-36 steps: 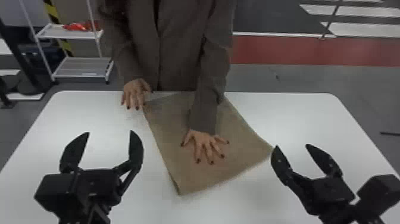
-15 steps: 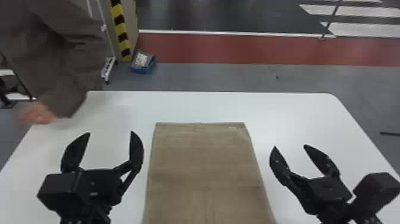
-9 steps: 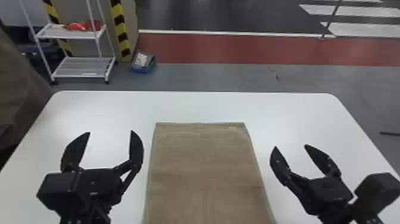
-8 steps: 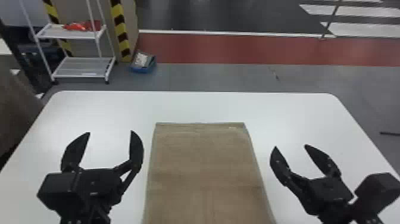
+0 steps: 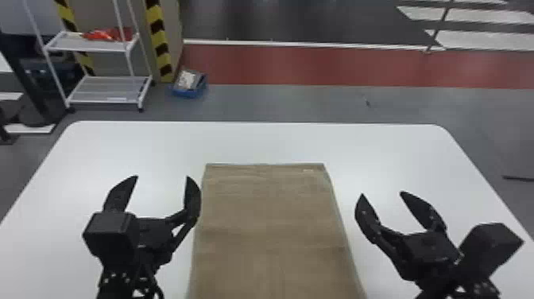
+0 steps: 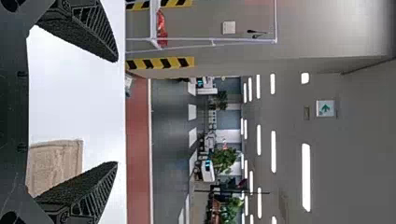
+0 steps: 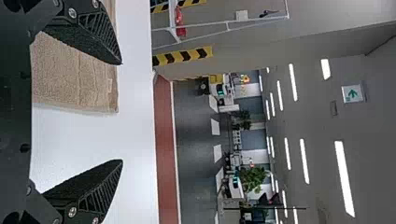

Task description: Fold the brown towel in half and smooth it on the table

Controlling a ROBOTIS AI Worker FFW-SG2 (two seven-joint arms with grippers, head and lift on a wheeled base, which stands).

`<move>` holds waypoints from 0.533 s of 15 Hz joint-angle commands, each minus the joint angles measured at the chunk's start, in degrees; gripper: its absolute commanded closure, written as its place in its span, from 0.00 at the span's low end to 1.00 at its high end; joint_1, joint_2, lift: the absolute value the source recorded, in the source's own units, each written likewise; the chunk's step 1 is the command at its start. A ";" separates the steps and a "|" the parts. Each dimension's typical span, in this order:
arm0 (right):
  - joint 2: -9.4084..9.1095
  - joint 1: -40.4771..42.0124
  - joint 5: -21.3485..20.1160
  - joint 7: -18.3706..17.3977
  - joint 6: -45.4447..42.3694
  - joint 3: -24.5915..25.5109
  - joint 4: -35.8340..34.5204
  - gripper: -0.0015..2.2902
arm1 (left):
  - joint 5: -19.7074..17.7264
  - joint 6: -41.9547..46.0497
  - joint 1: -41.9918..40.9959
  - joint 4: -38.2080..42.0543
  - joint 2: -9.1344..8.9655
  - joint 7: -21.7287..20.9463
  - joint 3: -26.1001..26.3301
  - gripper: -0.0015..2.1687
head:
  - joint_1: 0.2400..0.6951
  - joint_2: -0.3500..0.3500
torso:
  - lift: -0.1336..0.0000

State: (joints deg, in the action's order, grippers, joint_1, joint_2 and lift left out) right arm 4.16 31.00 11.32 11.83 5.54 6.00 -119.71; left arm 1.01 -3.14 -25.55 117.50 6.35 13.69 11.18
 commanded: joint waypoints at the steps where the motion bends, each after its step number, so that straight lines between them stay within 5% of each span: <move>1: 0.06 -2.61 -0.86 -0.06 1.80 -0.38 2.29 0.06 | -0.75 -4.56 4.02 -3.94 -0.02 -0.15 0.25 0.04 | 1.00 0.39 | 0.10; 8: 0.50 -4.72 -1.83 -0.06 3.56 -0.73 4.31 0.06 | -4.44 -10.01 18.87 -19.94 -1.25 -4.81 1.48 0.10 | 1.00 0.38 | 0.10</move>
State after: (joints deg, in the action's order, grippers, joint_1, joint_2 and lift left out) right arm 4.56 26.55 9.53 11.78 9.01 5.34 -115.75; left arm -2.86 -12.78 -9.29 100.07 5.35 9.32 12.58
